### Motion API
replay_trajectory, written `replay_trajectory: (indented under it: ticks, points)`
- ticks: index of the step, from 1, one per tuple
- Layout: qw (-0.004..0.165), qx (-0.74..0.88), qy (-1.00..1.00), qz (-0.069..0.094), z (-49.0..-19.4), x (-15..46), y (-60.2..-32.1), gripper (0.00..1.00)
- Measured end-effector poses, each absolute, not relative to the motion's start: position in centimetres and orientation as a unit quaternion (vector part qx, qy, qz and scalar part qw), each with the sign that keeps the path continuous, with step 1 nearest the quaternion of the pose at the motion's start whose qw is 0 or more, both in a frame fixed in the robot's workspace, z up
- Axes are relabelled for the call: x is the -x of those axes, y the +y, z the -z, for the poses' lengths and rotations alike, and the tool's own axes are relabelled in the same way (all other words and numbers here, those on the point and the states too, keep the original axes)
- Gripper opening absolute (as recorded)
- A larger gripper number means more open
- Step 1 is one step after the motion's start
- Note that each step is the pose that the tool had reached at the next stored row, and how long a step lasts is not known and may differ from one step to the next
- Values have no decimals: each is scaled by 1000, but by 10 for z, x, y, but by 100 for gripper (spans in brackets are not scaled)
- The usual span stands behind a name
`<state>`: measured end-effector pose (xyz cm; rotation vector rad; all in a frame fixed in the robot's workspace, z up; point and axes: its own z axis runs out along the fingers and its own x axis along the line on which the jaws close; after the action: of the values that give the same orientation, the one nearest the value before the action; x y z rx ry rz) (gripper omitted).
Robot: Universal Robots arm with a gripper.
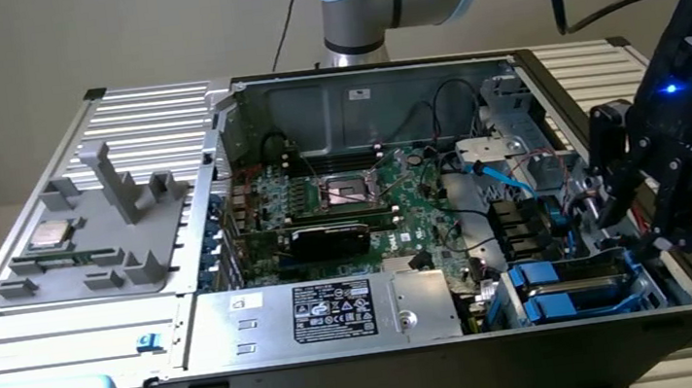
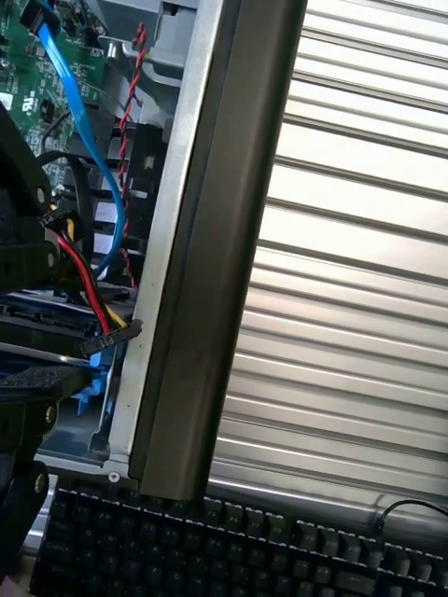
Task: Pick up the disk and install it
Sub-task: 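Insert the first disk wire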
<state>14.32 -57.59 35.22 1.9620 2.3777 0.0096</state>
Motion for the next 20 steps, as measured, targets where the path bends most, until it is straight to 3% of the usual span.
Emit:
replay_trajectory:
  ticks: [6, 7, 15, 20]
  points:
    - [41, -636, 771, -10, -353, -141, -576, 43]
    - [43, -636, 770, -12, -352, -140, -576, 35]
    - [71, -635, 768, -34, -352, -130, -576, 35]
    - [90, -634, 767, -37, -352, -122, -576, 35]
